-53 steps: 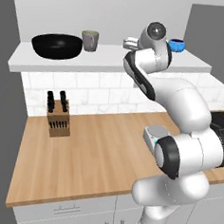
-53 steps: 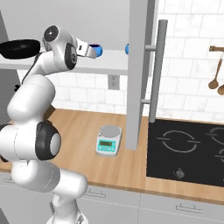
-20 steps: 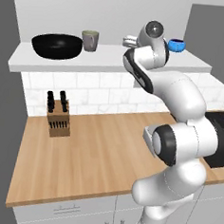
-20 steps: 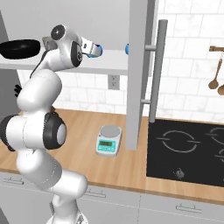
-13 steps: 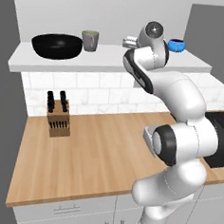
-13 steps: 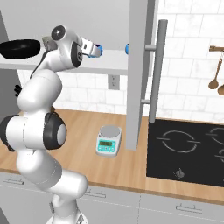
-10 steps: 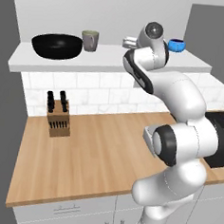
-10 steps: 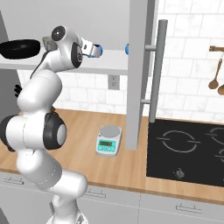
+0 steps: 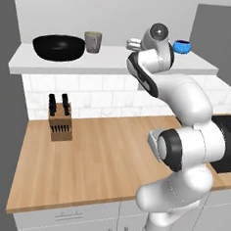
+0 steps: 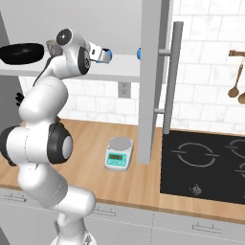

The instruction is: Gather all objects into one cabinet and sort the glasses and bowls to opposite sides.

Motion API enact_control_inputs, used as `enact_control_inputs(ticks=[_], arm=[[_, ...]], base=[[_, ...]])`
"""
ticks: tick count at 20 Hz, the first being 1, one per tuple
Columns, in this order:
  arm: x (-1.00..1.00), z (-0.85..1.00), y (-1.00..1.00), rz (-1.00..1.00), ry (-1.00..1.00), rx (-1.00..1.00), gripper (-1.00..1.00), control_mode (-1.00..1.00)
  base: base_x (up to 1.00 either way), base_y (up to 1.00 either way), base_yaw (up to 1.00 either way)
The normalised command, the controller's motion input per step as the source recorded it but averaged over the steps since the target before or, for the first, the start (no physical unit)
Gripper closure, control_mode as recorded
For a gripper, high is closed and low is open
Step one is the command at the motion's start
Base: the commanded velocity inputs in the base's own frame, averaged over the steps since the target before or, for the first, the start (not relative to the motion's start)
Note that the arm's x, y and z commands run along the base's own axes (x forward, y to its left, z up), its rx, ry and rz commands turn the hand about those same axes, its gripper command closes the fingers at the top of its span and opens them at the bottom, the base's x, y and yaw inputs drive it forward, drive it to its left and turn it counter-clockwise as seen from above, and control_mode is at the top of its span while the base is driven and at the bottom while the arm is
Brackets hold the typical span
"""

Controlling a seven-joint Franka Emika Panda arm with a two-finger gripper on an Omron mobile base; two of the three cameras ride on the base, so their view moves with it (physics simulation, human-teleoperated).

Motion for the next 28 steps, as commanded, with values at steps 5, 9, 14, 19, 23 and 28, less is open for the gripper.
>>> enact_control_inputs(ticks=[5, 9, 14, 19, 23, 28], arm=[[0.00, 0.00, 0.00, 0.00, 0.00, 0.00, 1.00, -1.00], [0.00, 0.00, 0.00, 0.00, 0.00, 0.00, 1.00, -1.00], [-0.01, 0.00, 0.00, 0.00, 0.00, 0.00, 1.00, -1.00], [-0.08, 0.02, 0.00, 0.00, 0.00, 0.00, 1.00, -1.00], [-0.04, 0.00, 0.00, 0.00, 0.00, 0.00, 1.00, -1.00], [0.00, 0.00, 0.00, 0.00, 0.00, 0.00, 1.00, -1.00]], base=[[0.00, 0.00, 0.00], [0.00, 0.00, 0.00], [0.00, 0.00, 0.00], [0.00, 0.00, 0.00], [0.00, 0.00, 0.00], [0.00, 0.00, 0.00]])
